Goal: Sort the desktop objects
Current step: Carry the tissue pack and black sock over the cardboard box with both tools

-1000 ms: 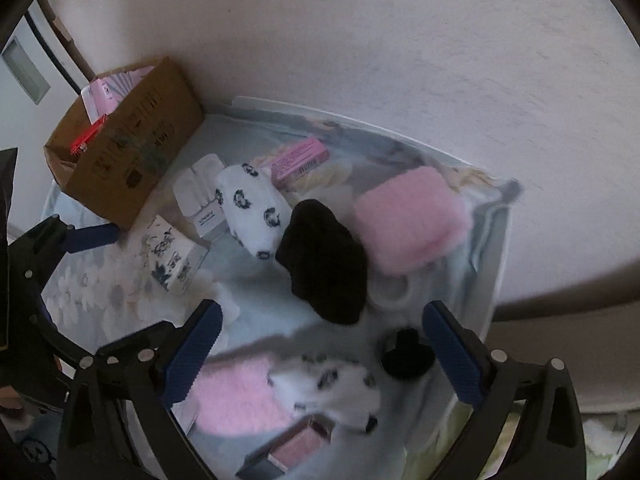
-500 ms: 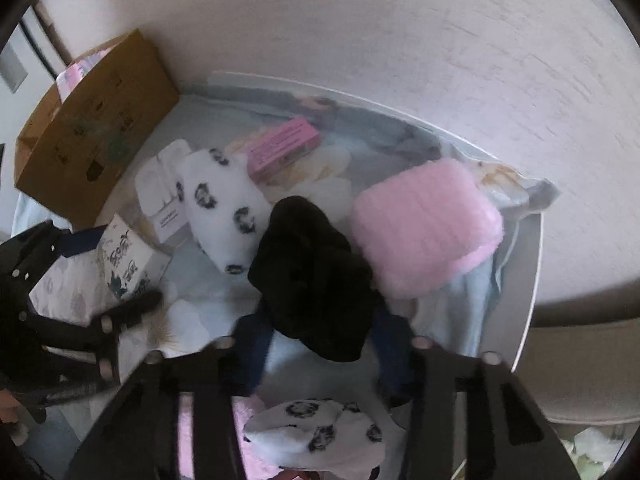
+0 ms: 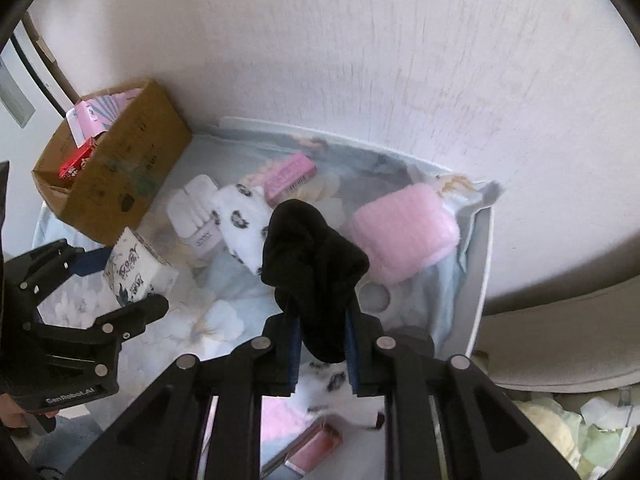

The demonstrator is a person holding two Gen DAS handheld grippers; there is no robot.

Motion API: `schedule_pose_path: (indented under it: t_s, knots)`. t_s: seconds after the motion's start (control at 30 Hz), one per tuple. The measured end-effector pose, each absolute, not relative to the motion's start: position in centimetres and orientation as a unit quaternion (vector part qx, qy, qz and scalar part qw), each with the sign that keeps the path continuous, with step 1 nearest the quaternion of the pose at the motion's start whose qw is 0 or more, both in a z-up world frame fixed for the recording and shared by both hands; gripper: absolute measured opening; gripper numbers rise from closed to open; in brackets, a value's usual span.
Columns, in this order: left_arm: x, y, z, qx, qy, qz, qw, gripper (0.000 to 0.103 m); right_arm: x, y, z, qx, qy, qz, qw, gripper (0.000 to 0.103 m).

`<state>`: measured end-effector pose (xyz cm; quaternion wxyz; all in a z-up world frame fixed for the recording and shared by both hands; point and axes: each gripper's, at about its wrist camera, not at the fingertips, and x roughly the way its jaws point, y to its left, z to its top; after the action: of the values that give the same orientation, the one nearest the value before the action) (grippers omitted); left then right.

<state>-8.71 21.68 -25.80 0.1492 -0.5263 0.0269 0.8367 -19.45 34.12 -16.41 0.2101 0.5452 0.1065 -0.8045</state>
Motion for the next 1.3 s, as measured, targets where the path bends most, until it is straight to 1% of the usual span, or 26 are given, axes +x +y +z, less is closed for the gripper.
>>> schedule_pose_path:
  t_s: [0.17,0.33,0.5,0.73,1.0,1.13,1.3]
  knots:
    - [-8.3,20.9,-22.4,-0.508,0.031,0.846,0.156,0.06,-18.1,34.8,-13.2,0.539,0.105,-0.811,0.201,0.017]
    - [-8.7,19.6,-18.4,-0.489,0.047,0.857,0.154,0.06,-17.8,33.7,-8.8,0.522,0.111,-0.823,0.193,0.017]
    - [-8.9,17.1,-14.6,-0.464,0.051,0.871,0.155,0.06,-17.4,31.1,-6.7,0.51,0.114,-0.829,0.197,0.017]
    - [-10.0,12.6,-11.8,-0.444,0.038,0.883,0.146,0.06,-17.1,27.2,-3.4,0.49,0.113,-0.834,0.225,0.017]
    - [-12.1,4.5,-9.2,-0.438,0.036,0.891,0.109,0.06,-17.9,21.2,-2.4,0.486,0.108,-0.827,0.262,0.017]
    - [-13.2,0.6,-9.2,-0.441,0.041,0.893,0.083,0.06,-18.5,17.8,-3.1,0.494,0.113,-0.817,0.277,0.017]
    - [-14.9,-3.6,-10.5,-0.453,0.037,0.889,0.056,0.06,-19.3,14.3,-5.1,0.51,0.117,-0.801,0.291,0.017]
